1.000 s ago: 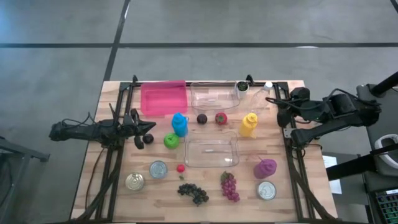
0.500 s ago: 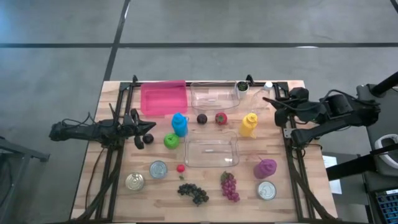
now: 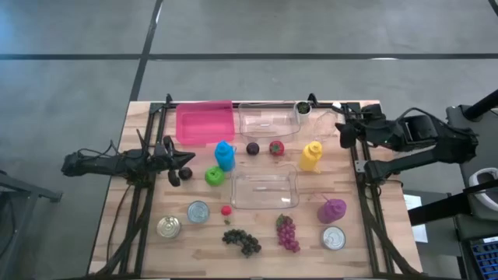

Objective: Pick & Place Food Item
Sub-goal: Put the transparent bottle into the top transparent bin

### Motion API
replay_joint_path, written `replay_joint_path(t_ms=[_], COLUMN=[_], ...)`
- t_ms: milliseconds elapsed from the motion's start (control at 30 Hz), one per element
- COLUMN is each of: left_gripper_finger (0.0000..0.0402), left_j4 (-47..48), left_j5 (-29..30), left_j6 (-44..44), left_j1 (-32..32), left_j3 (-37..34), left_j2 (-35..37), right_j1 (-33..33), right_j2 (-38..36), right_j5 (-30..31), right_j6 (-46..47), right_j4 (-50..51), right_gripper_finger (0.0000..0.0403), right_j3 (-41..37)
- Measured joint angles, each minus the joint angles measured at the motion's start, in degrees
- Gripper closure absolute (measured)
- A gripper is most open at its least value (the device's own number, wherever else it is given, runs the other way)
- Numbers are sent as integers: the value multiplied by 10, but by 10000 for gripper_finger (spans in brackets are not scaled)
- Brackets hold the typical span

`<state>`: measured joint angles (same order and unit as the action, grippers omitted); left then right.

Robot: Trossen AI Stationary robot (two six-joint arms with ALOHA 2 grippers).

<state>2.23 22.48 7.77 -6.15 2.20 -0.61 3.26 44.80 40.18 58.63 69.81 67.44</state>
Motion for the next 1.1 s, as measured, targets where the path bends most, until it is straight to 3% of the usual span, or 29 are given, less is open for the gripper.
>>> replay_joint_path(t_ms=[467,1100], left_gripper_finger=[387,387], left_j4=[0,0], left_j5=[0,0], left_j6=[0,-5], left_j1=[0,0], left_j3=[0,0], left_j2=[0,0], right_j1=[-64,-67], right_j2=[11,10], right_j5=[3,3], right_j6=[-61,-63], right_j4=[4,3], right_gripper_finger=[130,139], right_j3=[-10,-12])
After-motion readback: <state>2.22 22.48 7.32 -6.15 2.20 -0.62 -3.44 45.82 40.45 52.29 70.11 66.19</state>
